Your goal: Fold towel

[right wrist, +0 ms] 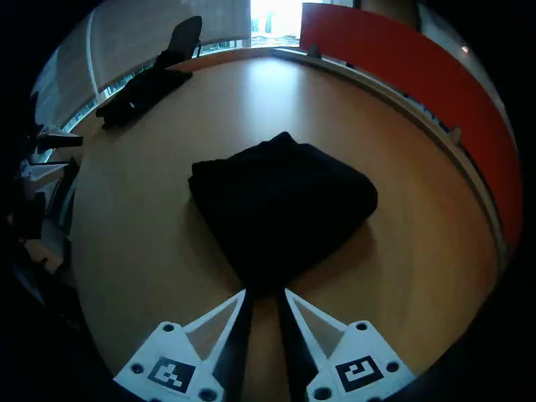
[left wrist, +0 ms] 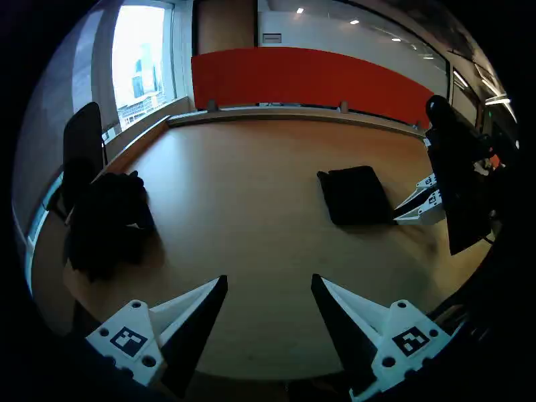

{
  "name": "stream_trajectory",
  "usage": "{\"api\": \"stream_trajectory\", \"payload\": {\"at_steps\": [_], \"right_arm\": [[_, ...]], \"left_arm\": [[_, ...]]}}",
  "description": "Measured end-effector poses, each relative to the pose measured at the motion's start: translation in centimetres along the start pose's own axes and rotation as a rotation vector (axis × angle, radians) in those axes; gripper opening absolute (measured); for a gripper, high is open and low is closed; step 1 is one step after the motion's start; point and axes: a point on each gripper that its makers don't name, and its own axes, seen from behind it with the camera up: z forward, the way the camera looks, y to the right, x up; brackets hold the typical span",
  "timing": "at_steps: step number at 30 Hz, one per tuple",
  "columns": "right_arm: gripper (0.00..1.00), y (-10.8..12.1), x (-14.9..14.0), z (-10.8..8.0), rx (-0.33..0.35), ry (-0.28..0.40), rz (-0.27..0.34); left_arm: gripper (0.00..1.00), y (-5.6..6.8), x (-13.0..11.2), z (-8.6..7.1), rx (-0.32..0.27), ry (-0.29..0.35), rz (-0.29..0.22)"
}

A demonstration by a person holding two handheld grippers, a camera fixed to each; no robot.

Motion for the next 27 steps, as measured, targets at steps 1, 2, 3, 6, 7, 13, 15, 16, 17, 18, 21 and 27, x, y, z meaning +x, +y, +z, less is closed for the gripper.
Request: {"api": "stream_trajectory", "payload": {"at_steps": [1,2,3,6,7,13,15,16,17,18,21,27], "right_arm": [[0.21,0.0,0.0,0.0,0.000,-0.001,0.002],[0.18,0.1,-0.1,0.0,-0.001,-0.001,0.004],[0.15,0.1,-0.1,-0.1,-0.002,-0.002,0.008],[0.08,0.3,-0.1,-0.1,-0.006,-0.003,0.020],[0.06,0.5,-0.1,-0.2,-0.009,-0.003,0.022],[0.04,0.9,0.0,-0.4,-0.023,0.005,0.015],[0.04,1.0,0.1,-0.5,-0.025,0.009,0.012],[0.04,1.0,0.1,-0.6,-0.026,0.011,0.013],[0.04,1.0,0.2,-0.6,-0.026,0.013,0.013],[0.04,1.1,0.3,-0.8,-0.027,0.016,0.012],[0.03,1.3,0.9,-1.2,-0.034,0.026,0.006],[0.03,2.1,3.2,-2.4,-0.057,0.066,-0.011]], "left_arm": [[0.93,0.0,0.0,0.0,0.000,0.000,0.000],[0.92,0.0,0.0,0.0,-0.001,0.000,0.001],[0.92,0.0,0.0,0.0,-0.001,0.000,0.001],[0.92,0.0,0.0,0.0,-0.002,0.000,0.000],[0.92,0.0,0.0,0.0,-0.002,0.000,0.000],[0.93,0.1,-0.1,-0.1,-0.005,0.000,0.002],[0.93,0.1,-0.1,-0.1,-0.006,0.000,0.003],[0.93,0.1,-0.1,0.0,-0.007,0.000,0.003],[0.93,0.1,-0.1,0.0,-0.008,0.000,0.003],[0.93,0.1,-0.1,0.0,-0.010,0.000,0.004],[0.93,0.1,0.0,0.0,-0.013,0.002,0.006],[0.92,0.2,0.3,0.2,-0.024,0.009,0.014]]}}
